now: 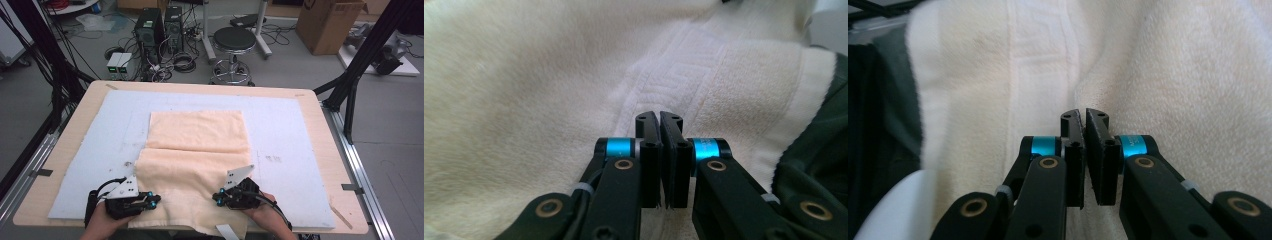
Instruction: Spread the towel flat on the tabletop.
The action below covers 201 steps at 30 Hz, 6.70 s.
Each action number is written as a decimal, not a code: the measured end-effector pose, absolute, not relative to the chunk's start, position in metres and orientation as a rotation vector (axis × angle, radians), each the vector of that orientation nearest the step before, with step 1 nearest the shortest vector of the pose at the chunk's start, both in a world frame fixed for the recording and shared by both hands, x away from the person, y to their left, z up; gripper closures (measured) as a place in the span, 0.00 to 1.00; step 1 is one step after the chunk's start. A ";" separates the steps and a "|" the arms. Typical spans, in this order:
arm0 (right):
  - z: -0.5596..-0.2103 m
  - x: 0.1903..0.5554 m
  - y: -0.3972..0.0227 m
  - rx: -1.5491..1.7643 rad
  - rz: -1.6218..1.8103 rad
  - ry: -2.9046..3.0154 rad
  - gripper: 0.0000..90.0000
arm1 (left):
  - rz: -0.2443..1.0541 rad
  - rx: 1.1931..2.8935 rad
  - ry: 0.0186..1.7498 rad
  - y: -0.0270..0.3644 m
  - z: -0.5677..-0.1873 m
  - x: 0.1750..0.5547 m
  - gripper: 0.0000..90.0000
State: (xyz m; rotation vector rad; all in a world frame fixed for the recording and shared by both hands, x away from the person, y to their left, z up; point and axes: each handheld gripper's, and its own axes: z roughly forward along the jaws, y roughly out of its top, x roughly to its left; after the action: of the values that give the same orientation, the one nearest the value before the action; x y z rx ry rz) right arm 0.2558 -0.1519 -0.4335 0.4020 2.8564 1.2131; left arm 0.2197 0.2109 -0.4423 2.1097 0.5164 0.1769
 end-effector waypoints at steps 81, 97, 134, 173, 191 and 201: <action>-0.407 0.250 -0.176 0.258 1.357 2.975 0.79 | 0.054 2.071 0.338 0.223 -0.425 0.191 0.99; -0.423 0.297 -0.183 0.659 1.269 2.868 0.63 | 0.283 2.008 0.612 0.217 -0.426 0.259 0.55; -0.431 0.372 -0.191 0.852 1.059 2.606 0.62 | 0.320 2.035 0.905 0.226 -0.444 0.341 0.64; -0.434 0.403 -0.194 0.950 1.115 2.532 0.69 | 0.410 1.922 1.023 0.222 -0.445 0.379 0.73; -0.432 0.399 -0.189 0.959 1.082 2.548 0.65 | 0.385 1.937 1.012 0.220 -0.441 0.377 0.70; -0.438 0.403 -0.189 0.983 1.073 2.546 0.79 | 0.359 1.947 1.039 0.215 -0.449 0.381 0.79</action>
State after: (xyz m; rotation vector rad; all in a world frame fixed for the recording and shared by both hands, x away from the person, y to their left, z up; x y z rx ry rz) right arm 0.4030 -0.1895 -0.4381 0.9827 2.5458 1.0728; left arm 0.3810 0.2154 -0.4486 1.9471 1.0390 0.3591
